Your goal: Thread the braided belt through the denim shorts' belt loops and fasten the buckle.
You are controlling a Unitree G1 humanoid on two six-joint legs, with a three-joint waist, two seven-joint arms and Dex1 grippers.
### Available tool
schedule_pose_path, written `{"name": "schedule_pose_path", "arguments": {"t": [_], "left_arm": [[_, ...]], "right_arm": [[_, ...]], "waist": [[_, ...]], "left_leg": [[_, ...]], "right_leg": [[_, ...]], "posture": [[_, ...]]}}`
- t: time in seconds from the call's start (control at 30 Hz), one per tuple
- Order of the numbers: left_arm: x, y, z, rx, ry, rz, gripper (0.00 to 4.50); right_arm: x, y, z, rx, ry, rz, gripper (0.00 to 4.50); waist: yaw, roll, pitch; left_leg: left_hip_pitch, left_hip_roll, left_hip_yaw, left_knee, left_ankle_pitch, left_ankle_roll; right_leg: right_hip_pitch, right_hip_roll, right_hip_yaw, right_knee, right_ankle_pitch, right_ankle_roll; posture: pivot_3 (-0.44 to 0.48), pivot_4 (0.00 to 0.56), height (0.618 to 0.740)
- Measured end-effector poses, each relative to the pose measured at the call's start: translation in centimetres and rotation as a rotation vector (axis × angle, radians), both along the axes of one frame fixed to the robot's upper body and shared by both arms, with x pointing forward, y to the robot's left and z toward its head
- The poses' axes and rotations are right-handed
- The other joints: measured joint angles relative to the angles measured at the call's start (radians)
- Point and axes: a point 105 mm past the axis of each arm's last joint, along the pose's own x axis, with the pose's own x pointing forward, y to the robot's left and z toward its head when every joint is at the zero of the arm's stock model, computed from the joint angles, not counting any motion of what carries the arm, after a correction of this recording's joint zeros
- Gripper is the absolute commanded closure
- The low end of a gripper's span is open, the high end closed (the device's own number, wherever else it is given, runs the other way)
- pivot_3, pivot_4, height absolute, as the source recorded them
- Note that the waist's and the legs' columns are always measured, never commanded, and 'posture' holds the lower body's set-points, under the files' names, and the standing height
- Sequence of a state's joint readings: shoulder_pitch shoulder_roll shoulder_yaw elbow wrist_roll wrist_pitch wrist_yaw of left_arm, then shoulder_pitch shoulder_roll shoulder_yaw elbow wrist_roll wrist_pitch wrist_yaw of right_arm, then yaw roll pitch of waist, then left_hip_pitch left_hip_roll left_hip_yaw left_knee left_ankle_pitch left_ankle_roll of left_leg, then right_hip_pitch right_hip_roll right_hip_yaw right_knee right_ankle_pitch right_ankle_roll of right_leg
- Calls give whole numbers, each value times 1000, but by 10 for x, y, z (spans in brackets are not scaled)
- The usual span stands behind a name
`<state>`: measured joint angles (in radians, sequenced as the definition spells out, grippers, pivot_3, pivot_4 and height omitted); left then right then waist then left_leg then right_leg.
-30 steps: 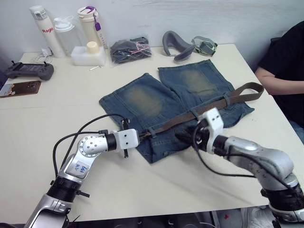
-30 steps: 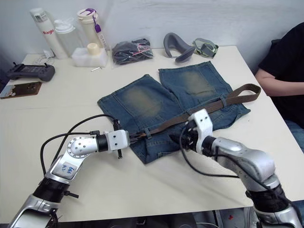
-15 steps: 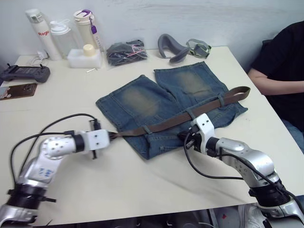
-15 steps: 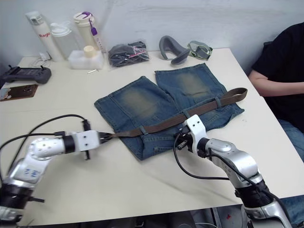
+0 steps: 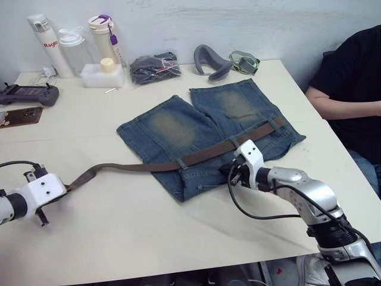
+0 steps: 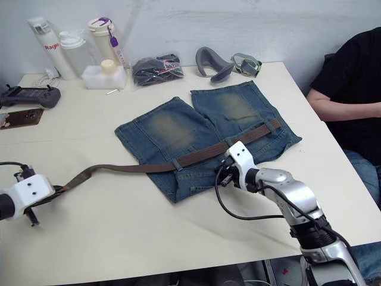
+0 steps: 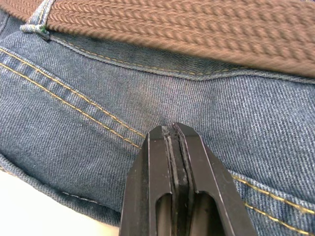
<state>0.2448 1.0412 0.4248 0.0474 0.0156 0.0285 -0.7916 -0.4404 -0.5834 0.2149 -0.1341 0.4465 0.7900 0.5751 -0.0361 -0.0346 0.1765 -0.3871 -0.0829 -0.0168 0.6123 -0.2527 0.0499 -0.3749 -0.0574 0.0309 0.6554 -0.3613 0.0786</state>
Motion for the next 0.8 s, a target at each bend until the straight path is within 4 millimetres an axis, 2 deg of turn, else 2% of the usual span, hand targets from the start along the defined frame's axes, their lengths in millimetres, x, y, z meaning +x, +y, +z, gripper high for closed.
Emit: {"name": "schedule_pose_path", "arguments": {"t": [0.17, 0.27, 0.33, 0.4, 0.5, 0.53, 0.6, 0.67, 0.7, 0.73, 0.8], "left_arm": [[0, 5, 0, -5, 5, 60, 4500], [6, 3, 3, -61, -26, 91, 3338], [10, -4, 1, -170, -28, 112, 2396], [18, -21, 4, -308, -38, 87, 1551], [30, -45, 24, -450, -77, 4, 140], [34, -55, 34, -493, -92, -39, 0], [39, -75, 55, -559, -126, -137, 0], [42, -98, 72, -606, -142, -255, 0], [44, -115, 78, -639, -133, -332, 0], [45, -144, 83, -683, -108, -447, 0], [40, -188, 80, -728, -24, -615, 0]], "right_arm": [[2, 1, 1, -2, 1, 12, 4471], [3, 1, 2, 3, -1, 7, 4500], [3, 0, 3, 14, -1, 2, 3804], [4, -4, 6, 36, 10, -8, 3083], [-3, -2, 12, 84, 41, 25, 1534], [-6, -2, 16, 98, 45, 41, 1088], [-12, -7, 27, 110, 41, 67, 123], [-20, -14, 38, 127, 43, 88, 51], [-25, -19, 43, 131, 50, 94, 51], [-30, -24, 50, 126, 51, 103, 51], [-36, -23, 62, 122, 20, 135, 51]], "waist": [[-1, 0, 0], [1, 1, 1], [3, 1, 0], [7, 1, 1], [10, 3, 2], [11, 5, 3], [13, 8, 5], [13, 9, 6], [16, 10, 6], [23, 11, 7], [27, 10, 7]], "left_leg": [[0, 1, 0, -1, 0, 0], [0, 1, 0, -1, 0, -1], [-1, 1, 0, 0, 0, -1], [-3, 1, 0, 0, 0, -1], [-6, 1, 0, 0, 0, -1], [-7, 1, 0, 0, 0, 0], [-13, 0, 0, 2, 0, 0], [-20, 0, 0, 3, 3, 3], [-21, 0, 0, 3, 4, 2], [-21, -1, 0, 4, 4, 1], [-21, 0, 0, 4, 3, 0]], "right_leg": [[0, 0, 0, 0, 0, -1], [0, 0, -1, 0, 0, -1], [0, 0, -1, -1, 0, -1], [-2, 0, -2, -1, 0, -1], [-3, 0, -3, -3, 0, -1], [-4, 0, -3, -3, 0, -1], [-9, -1, -4, -3, 1, 0], [-16, -1, -4, -1, 1, 1], [-17, -1, -4, -1, 1, 1], [-16, -1, -4, -1, 1, 1], [-16, 0, -4, -2, 1, 1]], "posture": [[0, 150, 740], [0, 150, 740], [0, 150, 740], [0, 150, 740], [0, 150, 740], [0, 150, 740], [0, 150, 740], [0, 150, 740], [0, 150, 740], [0, 150, 740], [0, 150, 740]]}}
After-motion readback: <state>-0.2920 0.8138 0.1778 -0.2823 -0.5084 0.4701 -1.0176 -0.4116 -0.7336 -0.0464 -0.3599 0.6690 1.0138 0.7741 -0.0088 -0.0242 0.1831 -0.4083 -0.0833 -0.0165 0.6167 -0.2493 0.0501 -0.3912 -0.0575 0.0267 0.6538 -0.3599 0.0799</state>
